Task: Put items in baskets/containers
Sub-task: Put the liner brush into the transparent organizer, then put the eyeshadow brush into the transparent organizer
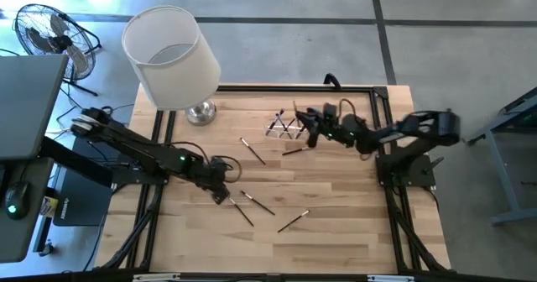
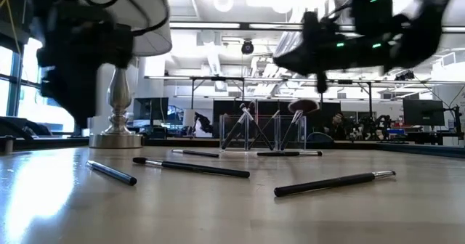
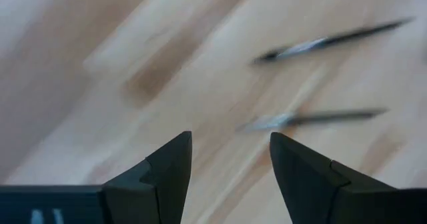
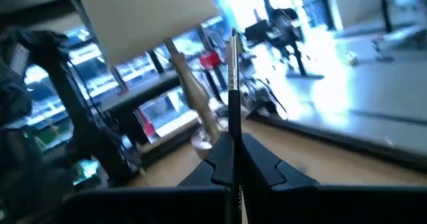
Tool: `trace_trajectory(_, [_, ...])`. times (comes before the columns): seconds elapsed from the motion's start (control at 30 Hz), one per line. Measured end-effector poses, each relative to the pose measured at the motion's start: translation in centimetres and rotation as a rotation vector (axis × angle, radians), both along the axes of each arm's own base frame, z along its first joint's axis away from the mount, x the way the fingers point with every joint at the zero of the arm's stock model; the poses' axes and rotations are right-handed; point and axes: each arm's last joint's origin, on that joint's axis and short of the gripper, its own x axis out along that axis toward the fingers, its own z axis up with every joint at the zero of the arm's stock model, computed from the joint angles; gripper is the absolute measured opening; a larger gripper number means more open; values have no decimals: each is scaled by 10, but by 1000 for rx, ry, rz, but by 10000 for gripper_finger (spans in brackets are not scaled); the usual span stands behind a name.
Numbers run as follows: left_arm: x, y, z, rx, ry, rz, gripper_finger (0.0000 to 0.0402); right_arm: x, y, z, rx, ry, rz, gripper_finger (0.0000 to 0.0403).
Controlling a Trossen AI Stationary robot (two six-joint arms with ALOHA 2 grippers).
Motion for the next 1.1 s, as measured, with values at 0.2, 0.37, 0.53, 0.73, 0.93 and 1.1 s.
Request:
trace_trajectory(0.2, [-8,3,0,25,54,-4,197,34,-20,-19,-56,26,33,0])
trace_trajectory(0.37, [-9,3,5,11,38,-9,197,49,-33,-27,-81,27,19,0])
trace_trajectory(0.53, [-12,4,5,17,53,-13,197,48,-39,-30,-121,65,-2,5])
trace_trajectory(0.73, [-14,4,4,18,75,-57,197,49,-41,-36,-113,133,9,20])
trace_trajectory(0.93, [-13,4,4,18,71,-59,197,49,-40,-38,-102,159,17,43])
trace_trajectory(1.1, [-12,3,5,15,62,-59,197,48,-40,-32,-138,153,14,68])
